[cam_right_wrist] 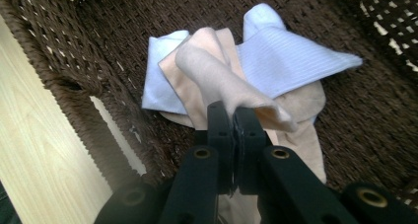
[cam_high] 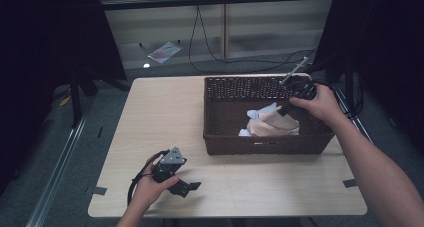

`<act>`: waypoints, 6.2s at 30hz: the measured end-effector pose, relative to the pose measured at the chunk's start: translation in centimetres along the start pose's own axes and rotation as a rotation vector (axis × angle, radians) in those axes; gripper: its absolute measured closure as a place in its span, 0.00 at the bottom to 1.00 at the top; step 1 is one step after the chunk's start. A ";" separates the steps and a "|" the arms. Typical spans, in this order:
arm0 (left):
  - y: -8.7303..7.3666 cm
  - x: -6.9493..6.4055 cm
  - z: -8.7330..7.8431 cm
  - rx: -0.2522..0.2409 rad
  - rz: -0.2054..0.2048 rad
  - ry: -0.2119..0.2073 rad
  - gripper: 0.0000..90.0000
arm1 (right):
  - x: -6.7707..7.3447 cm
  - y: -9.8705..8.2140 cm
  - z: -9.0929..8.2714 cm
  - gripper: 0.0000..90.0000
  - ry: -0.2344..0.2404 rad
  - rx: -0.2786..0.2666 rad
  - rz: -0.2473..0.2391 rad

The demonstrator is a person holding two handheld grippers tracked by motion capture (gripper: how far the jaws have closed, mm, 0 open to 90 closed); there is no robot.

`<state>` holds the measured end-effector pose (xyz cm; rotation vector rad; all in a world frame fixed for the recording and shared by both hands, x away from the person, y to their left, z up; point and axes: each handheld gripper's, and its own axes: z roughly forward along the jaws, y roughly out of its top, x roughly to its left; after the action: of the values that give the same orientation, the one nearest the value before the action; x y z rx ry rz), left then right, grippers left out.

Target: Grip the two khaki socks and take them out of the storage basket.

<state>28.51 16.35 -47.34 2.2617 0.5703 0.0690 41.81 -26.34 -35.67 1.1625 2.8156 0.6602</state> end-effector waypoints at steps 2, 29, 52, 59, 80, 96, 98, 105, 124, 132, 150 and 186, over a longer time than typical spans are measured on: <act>0.0 0.0 0.0 0.001 0.000 0.003 0.02 | 0.1 0.2 -0.8 0.99 -0.006 0.001 -0.008; 0.0 -0.1 0.1 -0.007 -0.005 0.001 0.02 | 3.3 0.2 -7.5 0.98 0.045 -0.040 -0.137; 0.0 -0.2 0.2 0.008 0.003 -0.002 0.02 | 7.1 -1.3 -9.7 0.98 0.167 -0.063 -0.289; 0.0 -0.2 0.4 0.004 0.000 -0.005 0.02 | 8.4 -1.8 -9.2 0.98 0.194 -0.052 -0.339; 0.0 -0.2 0.1 0.008 0.003 0.000 0.02 | 10.5 -2.5 -3.6 0.96 0.238 0.012 -0.393; 0.0 -0.2 0.1 0.000 -0.005 -0.002 0.02 | 10.9 -2.8 -1.4 0.75 0.202 0.051 -0.396; 0.0 -0.2 0.1 0.010 0.003 0.000 0.02 | 10.6 -2.8 -1.7 0.64 0.194 0.046 -0.369; 0.0 -0.2 0.2 0.009 0.003 -0.001 0.02 | 9.4 -2.3 -2.7 0.47 0.181 0.005 -0.324; 0.0 -0.1 0.1 0.001 0.002 0.000 0.02 | 3.6 -0.2 0.6 0.13 0.060 -0.047 -0.100; 0.0 -0.1 0.1 0.003 0.004 -0.001 0.02 | 2.0 -0.3 2.2 0.16 0.029 -0.033 -0.058; 0.0 -0.1 0.1 0.003 0.005 -0.002 0.02 | 0.1 -1.1 5.5 0.36 -0.011 0.066 -0.026; -0.1 0.0 0.1 0.001 0.006 -0.002 0.02 | -1.8 -1.3 7.9 0.82 0.004 0.132 -0.017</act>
<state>28.54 16.30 -47.50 2.2646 0.5628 0.0697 43.70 -25.40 -43.63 1.1550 2.9082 0.4826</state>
